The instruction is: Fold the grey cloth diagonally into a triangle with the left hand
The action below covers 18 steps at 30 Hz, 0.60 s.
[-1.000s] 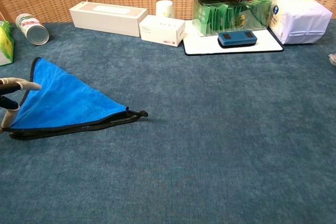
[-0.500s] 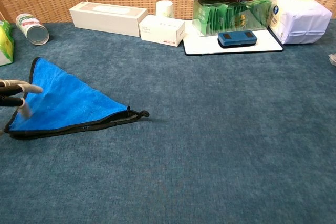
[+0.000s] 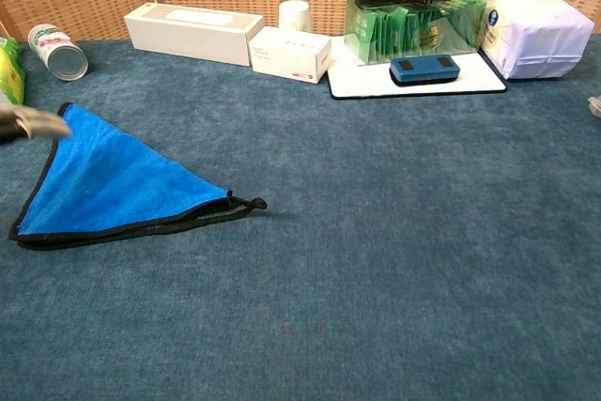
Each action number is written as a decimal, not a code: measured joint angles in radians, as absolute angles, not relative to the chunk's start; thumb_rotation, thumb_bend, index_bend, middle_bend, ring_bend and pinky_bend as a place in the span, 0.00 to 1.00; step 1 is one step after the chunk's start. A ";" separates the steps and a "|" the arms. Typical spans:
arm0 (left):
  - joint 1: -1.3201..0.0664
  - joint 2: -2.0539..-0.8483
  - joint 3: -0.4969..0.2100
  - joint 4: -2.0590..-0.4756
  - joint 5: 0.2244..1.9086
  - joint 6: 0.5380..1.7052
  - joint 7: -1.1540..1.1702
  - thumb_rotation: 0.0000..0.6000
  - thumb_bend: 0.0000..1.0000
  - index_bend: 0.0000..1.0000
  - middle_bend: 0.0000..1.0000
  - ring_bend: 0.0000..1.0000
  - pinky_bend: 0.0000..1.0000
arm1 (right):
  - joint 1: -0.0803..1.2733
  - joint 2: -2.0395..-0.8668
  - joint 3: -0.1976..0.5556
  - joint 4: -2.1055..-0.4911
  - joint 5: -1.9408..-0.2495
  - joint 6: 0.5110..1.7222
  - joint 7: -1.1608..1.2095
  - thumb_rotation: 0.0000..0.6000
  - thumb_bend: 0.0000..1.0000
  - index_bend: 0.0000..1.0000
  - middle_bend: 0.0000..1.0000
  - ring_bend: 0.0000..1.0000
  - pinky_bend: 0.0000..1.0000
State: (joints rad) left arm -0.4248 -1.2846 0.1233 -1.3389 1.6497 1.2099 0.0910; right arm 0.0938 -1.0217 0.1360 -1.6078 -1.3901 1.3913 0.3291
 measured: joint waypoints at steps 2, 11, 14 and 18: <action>-0.410 -1.284 0.103 -1.343 1.634 1.246 0.089 1.00 0.50 0.00 0.00 0.00 0.07 | 0.094 -1.021 0.133 -1.611 -1.399 1.392 0.328 1.00 0.05 0.00 0.00 0.00 0.00; -0.327 -1.289 0.029 -1.402 1.523 1.355 0.095 1.00 0.48 0.00 0.00 0.00 0.02 | 0.090 -1.021 0.119 -1.635 -1.435 1.416 0.297 1.00 0.05 0.00 0.00 0.00 0.00; -0.285 -1.291 0.018 -1.432 1.507 1.413 0.102 1.00 0.48 0.00 0.00 0.00 0.00 | 0.087 -1.026 0.119 -1.636 -1.434 1.428 0.269 1.00 0.05 0.00 0.00 0.00 0.00; -0.248 -1.273 0.013 -1.482 1.494 1.451 0.138 1.00 0.48 0.00 0.00 0.00 0.00 | 0.085 -1.039 0.126 -1.623 -1.417 1.439 0.228 1.00 0.05 0.00 0.00 0.00 0.00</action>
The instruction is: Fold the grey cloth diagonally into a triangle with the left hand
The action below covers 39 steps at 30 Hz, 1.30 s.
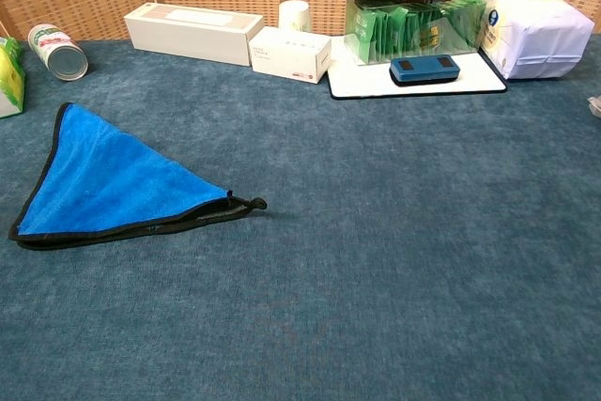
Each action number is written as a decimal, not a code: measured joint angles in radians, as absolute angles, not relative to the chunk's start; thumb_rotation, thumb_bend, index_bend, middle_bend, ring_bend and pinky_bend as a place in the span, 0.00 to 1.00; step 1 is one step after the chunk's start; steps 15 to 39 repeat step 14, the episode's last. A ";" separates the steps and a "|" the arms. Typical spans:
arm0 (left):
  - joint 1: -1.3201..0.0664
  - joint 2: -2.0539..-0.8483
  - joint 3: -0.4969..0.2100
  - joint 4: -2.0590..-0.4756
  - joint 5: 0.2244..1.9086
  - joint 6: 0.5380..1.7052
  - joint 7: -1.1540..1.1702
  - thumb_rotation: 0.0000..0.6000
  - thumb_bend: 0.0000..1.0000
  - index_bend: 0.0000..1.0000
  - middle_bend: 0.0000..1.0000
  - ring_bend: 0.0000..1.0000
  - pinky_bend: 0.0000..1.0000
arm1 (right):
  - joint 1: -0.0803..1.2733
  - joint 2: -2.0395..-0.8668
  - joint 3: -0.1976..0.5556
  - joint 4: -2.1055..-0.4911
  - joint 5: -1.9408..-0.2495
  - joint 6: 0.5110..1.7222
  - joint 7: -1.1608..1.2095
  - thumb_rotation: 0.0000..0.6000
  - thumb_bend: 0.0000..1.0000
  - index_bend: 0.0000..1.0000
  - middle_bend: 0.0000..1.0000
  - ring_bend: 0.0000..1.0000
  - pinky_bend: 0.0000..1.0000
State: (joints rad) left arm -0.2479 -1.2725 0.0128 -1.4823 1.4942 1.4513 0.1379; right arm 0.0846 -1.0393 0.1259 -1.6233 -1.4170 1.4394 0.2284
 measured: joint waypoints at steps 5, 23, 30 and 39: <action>-0.208 -1.242 0.005 -1.545 1.469 1.488 0.143 1.00 0.47 0.00 0.00 0.00 0.00 | 0.085 -1.063 0.140 -1.595 -1.384 1.448 0.175 1.00 0.03 0.00 0.00 0.00 0.00; -0.156 -1.193 0.010 -1.585 1.483 1.536 0.156 1.00 0.47 0.00 0.00 0.00 0.00 | 0.086 -1.109 0.158 -1.561 -1.368 1.486 0.095 1.00 0.03 0.00 0.00 0.00 0.00; -0.156 -1.193 0.010 -1.585 1.483 1.536 0.156 1.00 0.47 0.00 0.00 0.00 0.00 | 0.086 -1.109 0.158 -1.561 -1.368 1.486 0.095 1.00 0.03 0.00 0.00 0.00 0.00; -0.156 -1.193 0.010 -1.585 1.483 1.536 0.156 1.00 0.47 0.00 0.00 0.00 0.00 | 0.086 -1.109 0.158 -1.561 -1.368 1.486 0.095 1.00 0.03 0.00 0.00 0.00 0.00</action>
